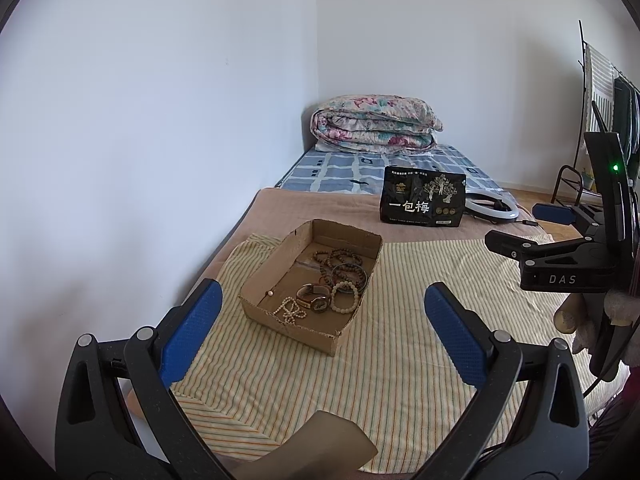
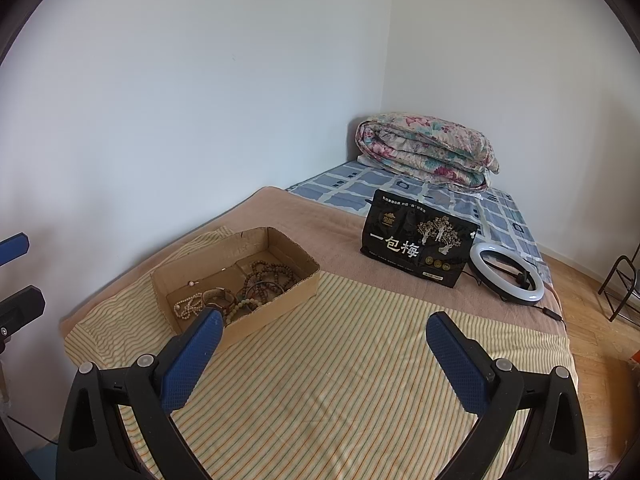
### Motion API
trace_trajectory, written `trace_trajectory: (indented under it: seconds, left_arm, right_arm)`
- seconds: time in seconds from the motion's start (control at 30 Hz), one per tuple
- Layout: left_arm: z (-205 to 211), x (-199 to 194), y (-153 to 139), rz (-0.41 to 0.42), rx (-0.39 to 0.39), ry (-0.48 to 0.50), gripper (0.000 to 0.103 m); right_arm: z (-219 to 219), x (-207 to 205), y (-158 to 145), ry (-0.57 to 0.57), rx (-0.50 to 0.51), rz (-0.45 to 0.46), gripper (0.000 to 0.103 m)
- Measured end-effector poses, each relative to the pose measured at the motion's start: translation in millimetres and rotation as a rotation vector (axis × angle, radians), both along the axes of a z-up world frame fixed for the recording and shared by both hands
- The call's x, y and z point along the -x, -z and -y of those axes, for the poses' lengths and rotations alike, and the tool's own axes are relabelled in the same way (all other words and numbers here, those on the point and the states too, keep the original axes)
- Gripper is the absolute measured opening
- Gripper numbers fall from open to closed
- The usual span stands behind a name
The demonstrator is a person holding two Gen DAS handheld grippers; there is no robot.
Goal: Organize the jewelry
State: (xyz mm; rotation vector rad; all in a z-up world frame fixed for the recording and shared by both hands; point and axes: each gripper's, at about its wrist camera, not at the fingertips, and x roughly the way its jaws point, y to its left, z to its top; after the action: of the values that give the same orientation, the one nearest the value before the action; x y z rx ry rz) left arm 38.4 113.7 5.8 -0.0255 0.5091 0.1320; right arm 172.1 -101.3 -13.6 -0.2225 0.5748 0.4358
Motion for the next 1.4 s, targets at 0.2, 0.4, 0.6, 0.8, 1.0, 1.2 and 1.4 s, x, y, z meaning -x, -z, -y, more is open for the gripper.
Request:
trace_trajectory:
  seconds: [0.2,0.4,0.6,0.8,1.0,1.2,1.4]
  left_arm:
    - [-0.1,-0.1,0.0,0.000,-0.001,-0.001,0.103]
    - [-0.5,-0.3,0.3,0.000,0.002,0.000,0.103]
    - [-1.2,0.2,0.1,0.001,0.002,-0.001,0.103]
    - [-1.1,0.2,-0.4,-0.002,0.003,-0.001,0.103]
    - [1.2,1.0,-2.8,-0.008,0.004,-0.013,0.103]
    - [0.0,-0.3,-3.4,-0.012,0.011,-0.021,0.103]
    - [0.2,0.1,-2.1,-0.001,0.002,-0.042,0.103]
  right_arm:
    - [-0.2,0.1,-0.3,-0.002,0.002,0.001,0.103]
    - [-1.1,0.6,0.0,-0.003,0.004,0.000,0.103]
    - [3.1,1.9,1.5,-0.002,0.005,-0.002,0.103]
    - [1.9,1.5,1.4,-0.003,0.007,-0.003,0.103]
    - [0.5,1.1,1.3,-0.003,0.009,-0.003,0.103]
    - [1.6,3.3,2.1,-0.004,0.012,-0.005,0.103]
    - [2.5,4.1,2.7,-0.004,0.013,-0.006,0.103]
